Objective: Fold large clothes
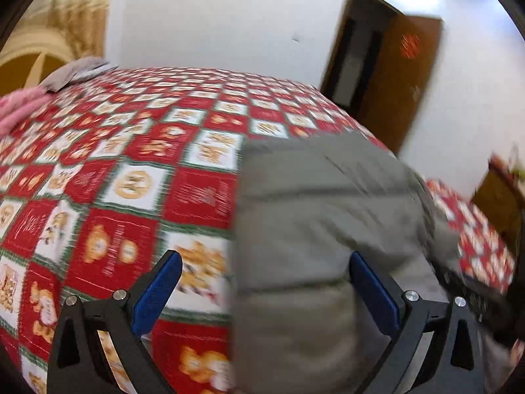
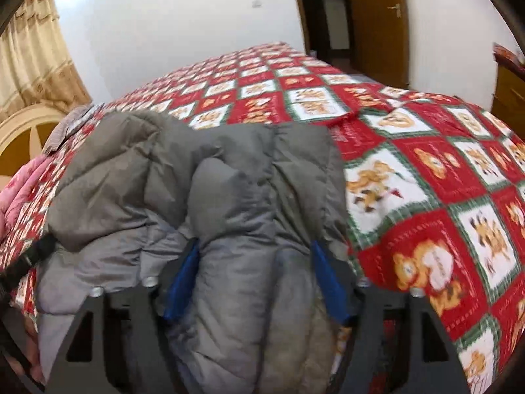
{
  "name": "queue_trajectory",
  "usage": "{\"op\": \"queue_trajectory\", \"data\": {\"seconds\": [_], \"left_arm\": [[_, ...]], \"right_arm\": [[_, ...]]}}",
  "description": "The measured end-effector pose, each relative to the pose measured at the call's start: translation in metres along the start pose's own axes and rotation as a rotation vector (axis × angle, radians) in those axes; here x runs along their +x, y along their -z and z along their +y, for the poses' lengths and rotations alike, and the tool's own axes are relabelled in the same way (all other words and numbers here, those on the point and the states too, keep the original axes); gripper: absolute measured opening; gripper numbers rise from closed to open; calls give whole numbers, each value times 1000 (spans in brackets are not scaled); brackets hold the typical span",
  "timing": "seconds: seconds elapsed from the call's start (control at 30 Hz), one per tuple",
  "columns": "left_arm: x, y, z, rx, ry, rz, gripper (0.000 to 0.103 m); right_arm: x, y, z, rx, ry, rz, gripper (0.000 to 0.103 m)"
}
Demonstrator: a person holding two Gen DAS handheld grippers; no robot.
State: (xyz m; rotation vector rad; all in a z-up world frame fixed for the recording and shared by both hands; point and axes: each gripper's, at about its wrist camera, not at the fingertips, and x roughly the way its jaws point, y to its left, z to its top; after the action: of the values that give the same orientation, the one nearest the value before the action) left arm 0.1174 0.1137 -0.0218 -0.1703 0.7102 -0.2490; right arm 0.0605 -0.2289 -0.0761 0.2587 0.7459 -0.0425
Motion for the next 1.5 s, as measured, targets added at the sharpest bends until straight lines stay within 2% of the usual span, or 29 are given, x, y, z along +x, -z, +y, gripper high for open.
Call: {"op": "queue_trajectory", "data": {"seconds": [0.07, 0.1, 0.13, 0.17, 0.2, 0.3, 0.33, 0.37, 0.53, 0.63, 0.73, 0.8, 0.87, 0.9, 0.93, 0.97, 1.03, 1.17, 1.5], "left_arm": [[13, -6, 10, -34, 24, 52, 102], [19, -6, 11, -40, 35, 66, 102], [22, -3, 11, -42, 58, 79, 102], [30, 0, 12, -45, 89, 98, 102], [33, 3, 9, -51, 107, 113, 102], [49, 13, 12, -136, 246, 186, 102], [52, 12, 16, -152, 268, 178, 102], [52, 12, 14, -147, 283, 181, 102], [54, 10, 8, -108, 363, 191, 102], [50, 14, 8, -86, 411, 177, 102], [51, 16, -3, -38, 380, 159, 101], [53, 15, -12, -10, 336, 163, 99], [52, 13, -23, 19, 297, 168, 87], [52, 13, -25, 26, 285, 168, 80], [48, 13, -30, 42, 277, 167, 76], [44, 14, -32, 53, 271, 165, 73], [42, 16, -31, 59, 262, 165, 73], [44, 17, -30, 42, 237, 175, 74], [49, 17, -28, 14, 231, 188, 78]], "right_arm": [[-13, 11, -5, 17, 45, -40, 96], [-15, 16, -6, 26, 63, -45, 100], [-14, 20, -11, 49, 45, -33, 102], [-9, 21, -15, 72, 2, 6, 102], [-3, 14, -4, 45, 8, 1, 100], [6, 9, 1, 16, -89, 47, 94], [16, 8, -1, 41, -160, 92, 94], [20, 7, -3, 56, -184, 99, 96], [33, -5, 12, -39, -277, 112, 96], [34, -5, 11, -73, -386, 136, 89], [39, -1, 7, -70, -399, 116, 87], [38, 0, 12, -83, -360, 97, 85], [33, 3, 15, -89, -337, 89, 71], [28, 4, 17, -98, -348, 86, 66], [26, 4, 20, -111, -383, 92, 52], [21, 6, 24, -127, -396, 96, 48], [22, 8, 27, -156, -377, 100, 48], [37, 5, 15, -66, -416, 131, 56], [51, -6, 18, -65, -437, 137, 64]]}}
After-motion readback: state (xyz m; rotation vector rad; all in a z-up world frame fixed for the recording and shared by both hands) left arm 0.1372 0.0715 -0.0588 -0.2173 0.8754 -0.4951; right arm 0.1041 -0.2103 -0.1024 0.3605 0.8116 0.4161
